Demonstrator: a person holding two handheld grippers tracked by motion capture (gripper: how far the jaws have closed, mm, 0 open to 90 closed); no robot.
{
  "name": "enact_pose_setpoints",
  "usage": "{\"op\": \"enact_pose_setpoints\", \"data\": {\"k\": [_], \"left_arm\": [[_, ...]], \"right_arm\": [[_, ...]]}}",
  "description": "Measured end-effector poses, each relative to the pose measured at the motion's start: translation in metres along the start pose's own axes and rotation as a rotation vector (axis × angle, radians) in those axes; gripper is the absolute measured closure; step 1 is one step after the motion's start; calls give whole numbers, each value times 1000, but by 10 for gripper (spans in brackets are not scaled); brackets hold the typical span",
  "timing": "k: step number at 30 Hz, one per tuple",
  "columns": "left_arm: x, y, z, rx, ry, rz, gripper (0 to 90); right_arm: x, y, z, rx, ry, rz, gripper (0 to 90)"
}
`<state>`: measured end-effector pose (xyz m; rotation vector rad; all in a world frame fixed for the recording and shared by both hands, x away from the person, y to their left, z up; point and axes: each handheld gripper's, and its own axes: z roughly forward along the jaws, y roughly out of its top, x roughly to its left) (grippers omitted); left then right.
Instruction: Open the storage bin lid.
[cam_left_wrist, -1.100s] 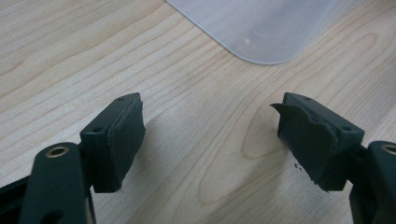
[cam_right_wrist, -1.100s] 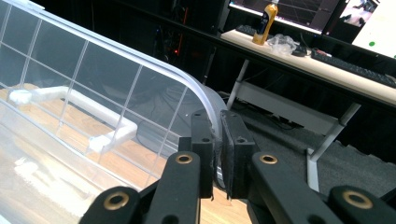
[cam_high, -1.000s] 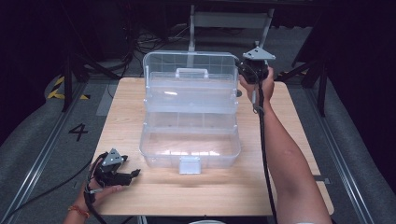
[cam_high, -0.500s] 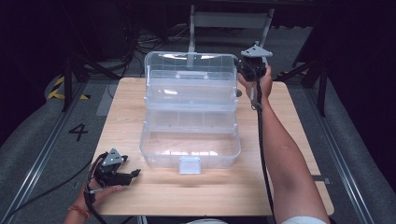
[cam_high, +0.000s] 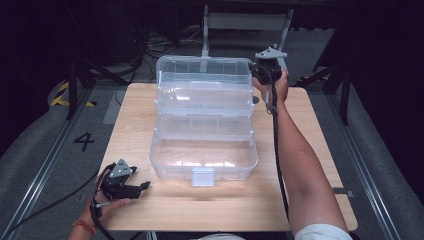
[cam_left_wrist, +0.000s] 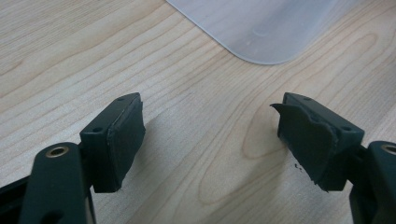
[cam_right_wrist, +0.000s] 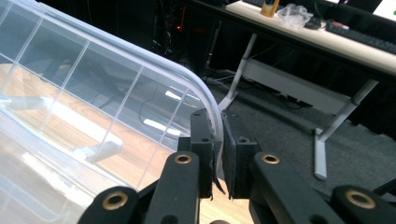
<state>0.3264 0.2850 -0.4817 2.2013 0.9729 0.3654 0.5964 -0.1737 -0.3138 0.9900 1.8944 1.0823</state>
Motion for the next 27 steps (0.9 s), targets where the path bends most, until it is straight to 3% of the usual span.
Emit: {"op": "enact_pose_setpoints", "data": {"k": [7, 27], "left_arm": [[0, 0, 0, -1, 0, -1, 234], [0, 0, 0, 0, 4, -1, 234]], "right_arm": [[-3, -3, 13, 28, 8, 2, 841], [-7, -8, 28, 69, 25, 3, 838]]}}
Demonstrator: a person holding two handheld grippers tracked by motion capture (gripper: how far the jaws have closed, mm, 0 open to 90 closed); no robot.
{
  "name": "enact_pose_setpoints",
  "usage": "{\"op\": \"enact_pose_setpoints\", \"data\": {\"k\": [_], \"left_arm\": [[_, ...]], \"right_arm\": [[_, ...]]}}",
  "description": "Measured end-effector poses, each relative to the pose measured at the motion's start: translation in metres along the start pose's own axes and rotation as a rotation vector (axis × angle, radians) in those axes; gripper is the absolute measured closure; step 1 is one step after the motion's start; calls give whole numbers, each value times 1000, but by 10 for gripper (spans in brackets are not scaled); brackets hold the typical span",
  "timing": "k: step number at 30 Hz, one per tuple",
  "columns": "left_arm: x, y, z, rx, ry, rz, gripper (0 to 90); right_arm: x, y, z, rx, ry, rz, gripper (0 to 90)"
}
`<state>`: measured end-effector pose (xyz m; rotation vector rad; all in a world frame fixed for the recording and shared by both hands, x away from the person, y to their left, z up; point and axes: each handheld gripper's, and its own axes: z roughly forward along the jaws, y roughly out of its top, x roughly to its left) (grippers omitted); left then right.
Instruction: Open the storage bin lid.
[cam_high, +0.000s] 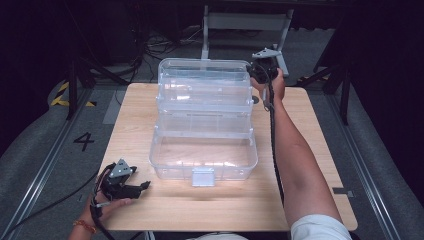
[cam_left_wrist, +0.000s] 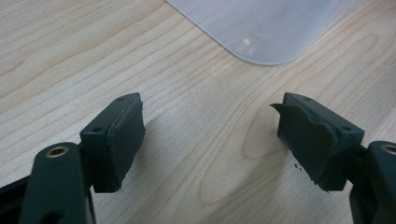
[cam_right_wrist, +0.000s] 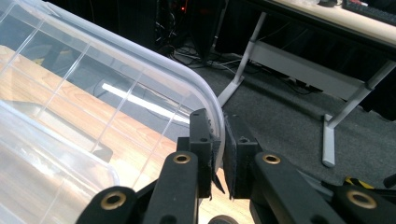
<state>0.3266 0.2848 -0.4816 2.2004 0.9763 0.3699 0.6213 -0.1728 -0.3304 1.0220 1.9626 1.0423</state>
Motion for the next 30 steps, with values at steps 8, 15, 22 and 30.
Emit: {"op": "enact_pose_setpoints", "data": {"k": [8, 15, 22, 30], "left_arm": [[0, 0, 0, -2, 0, -5, 234], [0, 0, 0, -6, 4, -2, 234], [0, 0, 0, -5, 4, -2, 234], [0, 0, 0, -5, 4, -2, 234]], "right_arm": [[-1, -1, 8, 30, 9, 9, 836], [-2, -4, 14, 46, 6, 12, 835], [-3, -7, 22, 75, 18, 27, 833], [-4, -15, 32, 99, 24, 44, 829]]}}
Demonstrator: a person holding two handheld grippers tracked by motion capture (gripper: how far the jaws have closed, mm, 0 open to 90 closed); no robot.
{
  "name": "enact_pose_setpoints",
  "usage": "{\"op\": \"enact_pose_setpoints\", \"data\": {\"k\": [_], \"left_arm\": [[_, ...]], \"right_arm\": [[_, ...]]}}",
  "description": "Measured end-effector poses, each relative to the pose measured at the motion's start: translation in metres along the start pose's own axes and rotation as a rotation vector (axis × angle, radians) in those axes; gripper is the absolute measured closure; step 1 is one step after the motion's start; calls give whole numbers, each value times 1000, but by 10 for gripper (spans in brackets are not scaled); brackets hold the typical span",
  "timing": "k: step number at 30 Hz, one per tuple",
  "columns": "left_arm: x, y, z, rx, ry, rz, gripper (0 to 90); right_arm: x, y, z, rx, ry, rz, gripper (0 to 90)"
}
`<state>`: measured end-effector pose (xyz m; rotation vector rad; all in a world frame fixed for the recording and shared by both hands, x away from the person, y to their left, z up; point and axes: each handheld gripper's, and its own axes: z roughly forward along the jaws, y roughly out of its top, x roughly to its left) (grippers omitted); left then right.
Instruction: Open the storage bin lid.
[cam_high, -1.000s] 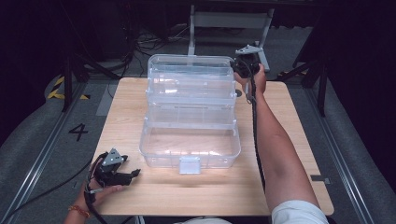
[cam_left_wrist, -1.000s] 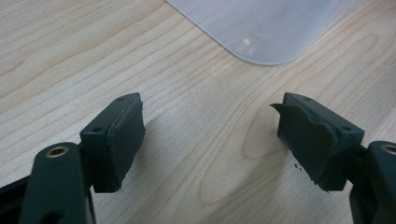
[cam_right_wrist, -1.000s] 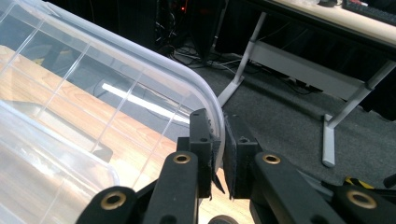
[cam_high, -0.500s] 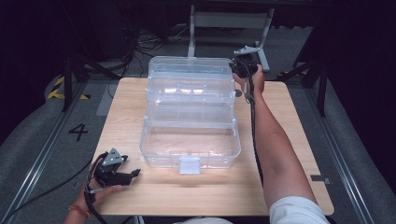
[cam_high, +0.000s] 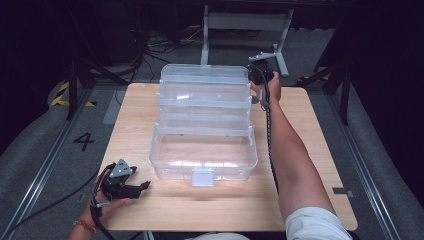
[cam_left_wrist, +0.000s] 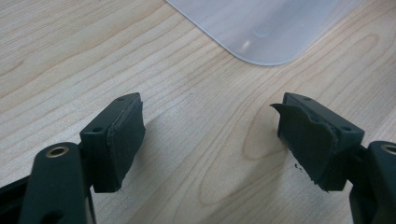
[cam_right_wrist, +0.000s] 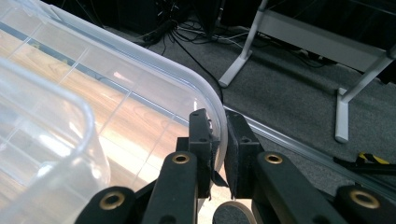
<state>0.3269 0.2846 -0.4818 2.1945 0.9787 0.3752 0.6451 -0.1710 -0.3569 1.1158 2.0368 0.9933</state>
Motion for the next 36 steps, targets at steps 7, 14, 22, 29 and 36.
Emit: {"op": "enact_pose_setpoints", "data": {"k": [7, 14, 22, 29, 36], "left_arm": [[0, 0, 0, 4, 0, 1, 234], [0, 0, 0, 4, 2, 2, 234], [0, 0, 0, 5, 2, 3, 234], [0, 0, 0, 2, 2, -1, 234], [0, 0, 0, 3, 2, -2, 233]], "right_arm": [[-1, -7, 12, 49, 3, -1, 820], [-3, -15, 21, 60, 22, 38, 813], [-1, -14, 20, 71, 6, 23, 812], [-1, -14, 19, 70, 9, 23, 803], [-7, -14, 12, 48, 6, 58, 713]]}}
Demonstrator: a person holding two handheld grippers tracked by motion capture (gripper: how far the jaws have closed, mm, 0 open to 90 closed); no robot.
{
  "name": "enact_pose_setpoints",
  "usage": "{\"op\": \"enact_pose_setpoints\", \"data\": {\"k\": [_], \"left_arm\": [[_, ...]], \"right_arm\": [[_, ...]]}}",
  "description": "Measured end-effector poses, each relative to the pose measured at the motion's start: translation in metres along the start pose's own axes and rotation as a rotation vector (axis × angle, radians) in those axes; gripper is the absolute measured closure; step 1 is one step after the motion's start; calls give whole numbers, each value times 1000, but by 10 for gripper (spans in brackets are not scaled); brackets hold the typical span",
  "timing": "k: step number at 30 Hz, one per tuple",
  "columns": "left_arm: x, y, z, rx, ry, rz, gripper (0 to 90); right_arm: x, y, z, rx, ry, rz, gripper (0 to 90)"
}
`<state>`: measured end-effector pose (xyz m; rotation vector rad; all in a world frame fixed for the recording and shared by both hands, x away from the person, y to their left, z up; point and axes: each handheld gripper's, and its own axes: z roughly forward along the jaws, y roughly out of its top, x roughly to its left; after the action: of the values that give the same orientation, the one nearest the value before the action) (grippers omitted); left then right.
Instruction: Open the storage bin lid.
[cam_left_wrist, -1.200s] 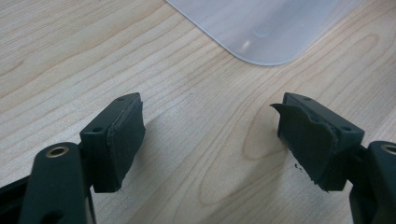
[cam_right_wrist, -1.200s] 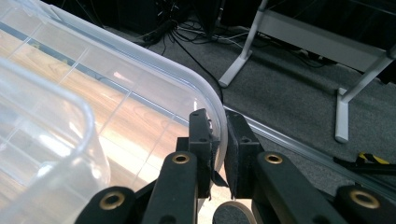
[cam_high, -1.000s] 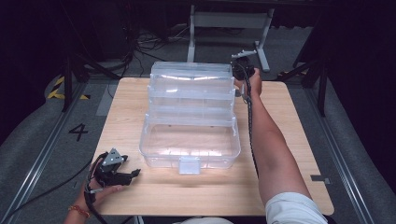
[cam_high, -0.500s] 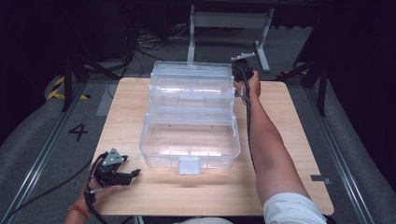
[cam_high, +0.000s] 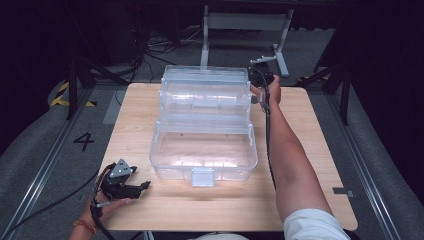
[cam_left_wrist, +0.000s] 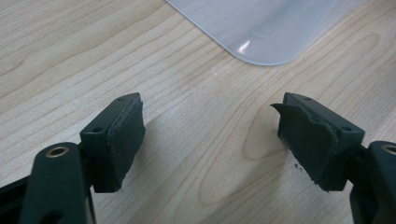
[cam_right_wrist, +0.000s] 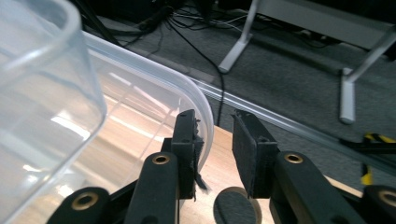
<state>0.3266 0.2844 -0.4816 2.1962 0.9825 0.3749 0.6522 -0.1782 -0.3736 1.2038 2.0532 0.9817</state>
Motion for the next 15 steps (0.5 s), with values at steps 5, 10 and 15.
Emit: {"op": "enact_pose_setpoints", "data": {"k": [5, 10, 15], "left_arm": [[0, 0, 0, 4, -1, -3, 233], [0, 0, 0, 8, -3, -7, 234], [0, 0, 0, 7, -3, -9, 233]], "right_arm": [[-1, 1, -9, -20, -3, -15, 708], [-4, -1, -18, -35, 13, -11, 692], [-5, -4, -30, -51, 13, -23, 685]]}}
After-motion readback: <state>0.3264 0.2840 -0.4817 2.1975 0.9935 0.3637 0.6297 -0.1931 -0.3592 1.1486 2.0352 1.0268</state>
